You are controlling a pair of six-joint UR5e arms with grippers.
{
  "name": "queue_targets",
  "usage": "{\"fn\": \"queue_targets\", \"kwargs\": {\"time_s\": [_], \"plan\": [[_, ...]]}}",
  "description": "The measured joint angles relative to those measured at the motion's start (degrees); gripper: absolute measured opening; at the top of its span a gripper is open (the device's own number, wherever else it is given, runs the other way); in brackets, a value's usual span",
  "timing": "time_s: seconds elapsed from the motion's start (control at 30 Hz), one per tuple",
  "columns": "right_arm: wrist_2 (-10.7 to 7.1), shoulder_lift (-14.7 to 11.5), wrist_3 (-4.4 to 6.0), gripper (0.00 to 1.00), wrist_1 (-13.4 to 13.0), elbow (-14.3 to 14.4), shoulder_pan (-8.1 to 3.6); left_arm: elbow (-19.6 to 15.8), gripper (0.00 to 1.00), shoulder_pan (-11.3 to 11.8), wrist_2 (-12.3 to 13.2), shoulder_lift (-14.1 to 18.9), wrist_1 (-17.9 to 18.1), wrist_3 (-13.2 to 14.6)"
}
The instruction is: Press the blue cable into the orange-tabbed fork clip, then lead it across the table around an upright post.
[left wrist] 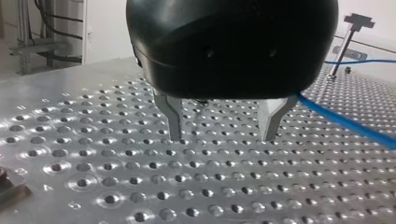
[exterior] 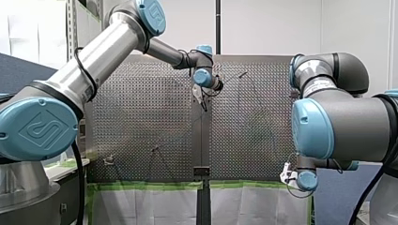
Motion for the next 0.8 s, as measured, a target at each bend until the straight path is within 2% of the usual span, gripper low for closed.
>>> {"fn": "queue_targets", "kwargs": {"time_s": [0.2, 0.47, 0.8], "plan": [[-0.12, 0.01, -0.17, 0.0, 0.14, -0.01, -0.12, 0.01, 0.86, -0.04, -0.14, 0.01, -3.29, -0.01], [-0.21, 0.0, -0.51, 0.0, 0.21, -0.01, 0.0, 0.01, 0.86, -0.04, -1.93, 0.06, -7.82, 0.13], [-0.22, 0.02, -0.84, 0.0, 0.1, -0.01, 0.19, 0.06, 0.86, 0.48, -2.01, 0.09, -13.86, -0.07]]}}
